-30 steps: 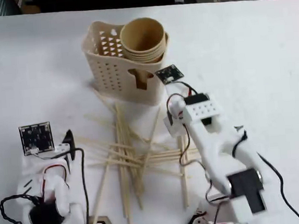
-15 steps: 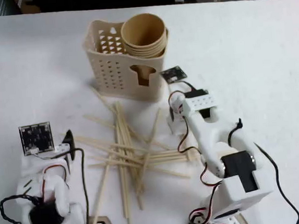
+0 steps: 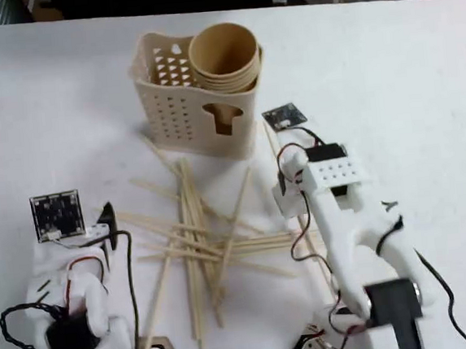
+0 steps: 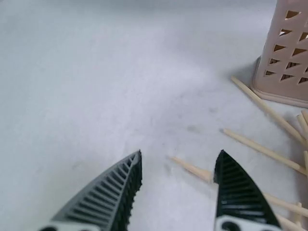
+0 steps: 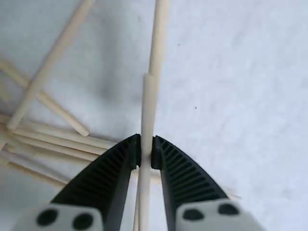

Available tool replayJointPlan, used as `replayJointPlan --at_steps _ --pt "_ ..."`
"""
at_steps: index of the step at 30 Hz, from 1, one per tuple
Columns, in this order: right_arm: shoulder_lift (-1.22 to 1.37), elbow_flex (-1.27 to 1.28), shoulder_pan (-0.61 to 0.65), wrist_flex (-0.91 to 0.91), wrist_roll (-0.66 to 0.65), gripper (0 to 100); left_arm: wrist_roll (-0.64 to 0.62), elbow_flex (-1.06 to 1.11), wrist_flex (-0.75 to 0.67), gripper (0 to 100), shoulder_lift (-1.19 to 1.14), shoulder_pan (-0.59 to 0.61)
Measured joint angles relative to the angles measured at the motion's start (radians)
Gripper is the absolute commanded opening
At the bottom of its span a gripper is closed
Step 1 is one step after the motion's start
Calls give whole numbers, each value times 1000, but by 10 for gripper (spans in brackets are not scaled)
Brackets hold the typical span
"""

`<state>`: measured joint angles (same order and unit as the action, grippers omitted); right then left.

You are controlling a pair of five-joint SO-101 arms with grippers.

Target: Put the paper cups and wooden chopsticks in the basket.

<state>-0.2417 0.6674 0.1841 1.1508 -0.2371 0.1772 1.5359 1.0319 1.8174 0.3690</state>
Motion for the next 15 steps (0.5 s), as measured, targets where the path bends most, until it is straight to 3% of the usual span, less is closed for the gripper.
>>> replayJointPlan --at_steps 8,15 --pt "-256 -2 2 157 0 19 0 0 0 246 0 0" --pt "-450 -163 18 336 35 19 0 0 0 246 0 0"
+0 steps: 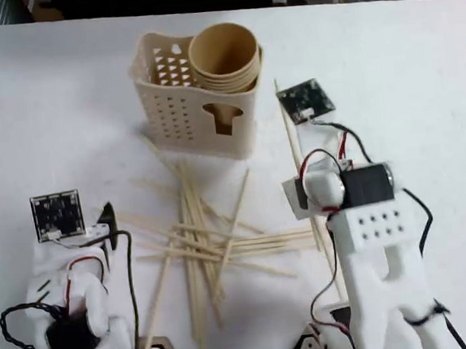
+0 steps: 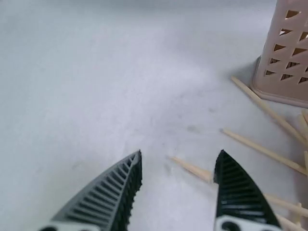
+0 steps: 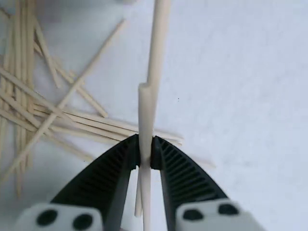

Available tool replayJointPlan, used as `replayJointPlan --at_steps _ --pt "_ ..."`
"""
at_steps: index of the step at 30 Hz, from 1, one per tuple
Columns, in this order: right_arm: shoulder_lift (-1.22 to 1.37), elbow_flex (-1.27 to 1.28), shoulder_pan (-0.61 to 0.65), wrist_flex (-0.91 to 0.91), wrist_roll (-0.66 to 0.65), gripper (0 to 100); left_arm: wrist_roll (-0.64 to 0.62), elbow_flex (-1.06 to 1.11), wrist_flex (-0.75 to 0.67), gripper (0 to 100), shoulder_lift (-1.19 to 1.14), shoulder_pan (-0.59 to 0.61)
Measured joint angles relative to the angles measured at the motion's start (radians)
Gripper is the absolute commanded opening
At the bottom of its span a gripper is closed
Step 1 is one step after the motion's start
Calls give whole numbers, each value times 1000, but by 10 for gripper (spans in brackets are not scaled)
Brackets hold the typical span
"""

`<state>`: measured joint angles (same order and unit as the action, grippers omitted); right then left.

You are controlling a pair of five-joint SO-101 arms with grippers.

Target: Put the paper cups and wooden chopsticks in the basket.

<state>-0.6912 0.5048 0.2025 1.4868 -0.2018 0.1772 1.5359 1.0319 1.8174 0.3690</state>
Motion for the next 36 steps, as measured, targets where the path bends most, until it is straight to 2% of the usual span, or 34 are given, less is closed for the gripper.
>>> replayJointPlan --at_steps 4,8,13,27,30,36 --pt "-17 -126 69 21 68 19 0 0 0 246 0 0" --pt "-17 -229 137 -51 120 19 0 0 0 246 0 0" --pt "11 -273 199 -269 130 19 0 0 0 246 0 0" --pt "196 -288 313 -1085 130 18 0 0 0 246 0 0" --pt "256 -362 336 -1154 130 18 0 0 0 246 0 0" --pt "422 -565 356 -1174 130 18 0 0 0 246 0 0"
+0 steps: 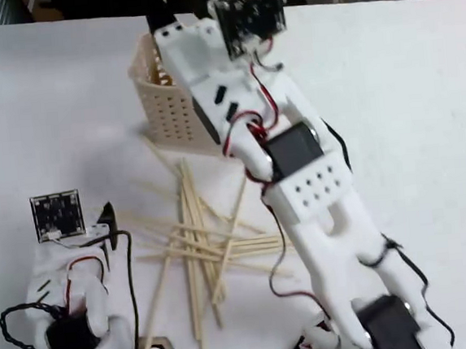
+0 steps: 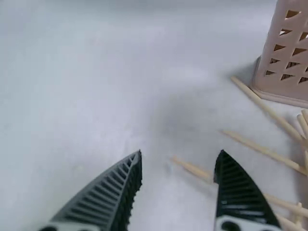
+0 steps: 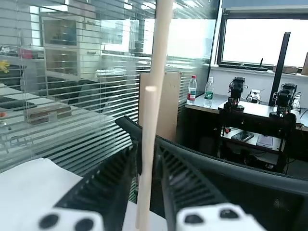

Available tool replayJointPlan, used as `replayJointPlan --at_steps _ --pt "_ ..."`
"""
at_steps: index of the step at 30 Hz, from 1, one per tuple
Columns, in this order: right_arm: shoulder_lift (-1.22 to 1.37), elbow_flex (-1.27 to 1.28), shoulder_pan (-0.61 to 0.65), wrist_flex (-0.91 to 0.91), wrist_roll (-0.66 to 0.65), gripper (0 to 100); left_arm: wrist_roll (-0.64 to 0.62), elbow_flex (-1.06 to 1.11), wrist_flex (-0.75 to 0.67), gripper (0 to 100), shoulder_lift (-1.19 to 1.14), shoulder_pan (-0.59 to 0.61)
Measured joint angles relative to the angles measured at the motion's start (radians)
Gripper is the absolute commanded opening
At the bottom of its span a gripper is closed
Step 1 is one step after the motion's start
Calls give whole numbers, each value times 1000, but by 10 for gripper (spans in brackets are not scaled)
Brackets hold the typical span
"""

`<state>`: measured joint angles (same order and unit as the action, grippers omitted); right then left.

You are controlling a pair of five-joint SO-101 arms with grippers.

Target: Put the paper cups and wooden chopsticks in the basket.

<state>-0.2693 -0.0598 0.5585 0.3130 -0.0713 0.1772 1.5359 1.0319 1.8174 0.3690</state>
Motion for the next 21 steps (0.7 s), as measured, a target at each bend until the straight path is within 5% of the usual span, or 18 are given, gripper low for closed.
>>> replayJointPlan --at_steps 10,15,21 --pt "258 -48 -2 5 0 28 0 0 0 246 0 0" --pt "299 -52 -2 61 0 174 0 0 0 247 0 0" --pt "242 -52 -2 261 0 104 0 0 0 247 0 0"
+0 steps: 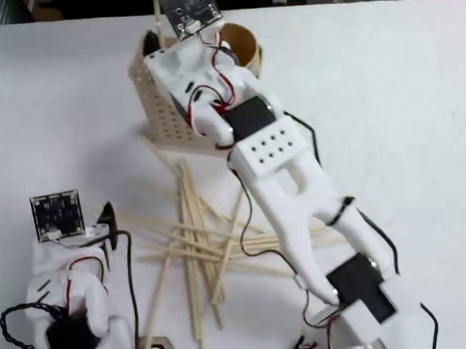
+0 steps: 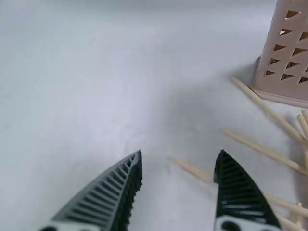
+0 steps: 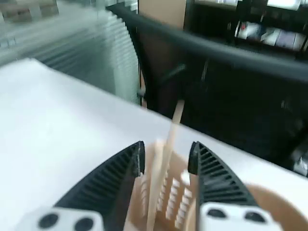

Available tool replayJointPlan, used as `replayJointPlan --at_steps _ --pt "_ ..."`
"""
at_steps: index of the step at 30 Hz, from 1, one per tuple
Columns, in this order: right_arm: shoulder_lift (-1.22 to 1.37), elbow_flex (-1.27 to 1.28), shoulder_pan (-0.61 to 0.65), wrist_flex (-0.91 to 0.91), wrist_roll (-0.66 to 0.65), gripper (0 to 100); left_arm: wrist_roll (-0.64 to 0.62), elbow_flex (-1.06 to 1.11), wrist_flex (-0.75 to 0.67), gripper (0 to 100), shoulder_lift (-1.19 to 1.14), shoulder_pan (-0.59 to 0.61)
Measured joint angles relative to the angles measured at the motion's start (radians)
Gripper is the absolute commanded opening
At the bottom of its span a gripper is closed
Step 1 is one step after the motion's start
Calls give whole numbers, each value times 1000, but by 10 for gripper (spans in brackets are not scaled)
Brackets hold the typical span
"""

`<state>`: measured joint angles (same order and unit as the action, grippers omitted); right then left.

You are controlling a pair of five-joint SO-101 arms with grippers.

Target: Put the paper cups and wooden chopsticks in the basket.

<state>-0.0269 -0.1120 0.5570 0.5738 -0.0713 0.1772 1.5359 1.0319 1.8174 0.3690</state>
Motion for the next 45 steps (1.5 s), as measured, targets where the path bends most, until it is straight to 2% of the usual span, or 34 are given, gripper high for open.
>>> replayJointPlan --at_steps 4,11,16,19,24,28,32,35,40,45 --pt "-126 0 2 196 0 16 0 0 0 247 0 0" --pt "-261 0 -5 660 0 27 0 0 0 248 0 0" --pt "-272 -2 -100 947 0 27 0 -28 6 249 0 0" --pt "-278 11 -192 1023 0 27 23 -78 43 249 0 -12" --pt "-281 138 -333 1010 0 26 72 -152 98 251 -2 -94" --pt "-281 350 -405 842 0 26 77 -245 132 295 -109 -158" --pt "-281 557 -480 609 0 26 77 -376 167 303 -325 -222" --pt "-281 621 -509 496 29 27 77 -460 172 304 -525 -275" --pt "-281 637 -509 456 64 27 12 -557 170 302 -810 -368" --pt "-281 655 -509 453 64 27 -61 -603 92 301 -1040 -434"
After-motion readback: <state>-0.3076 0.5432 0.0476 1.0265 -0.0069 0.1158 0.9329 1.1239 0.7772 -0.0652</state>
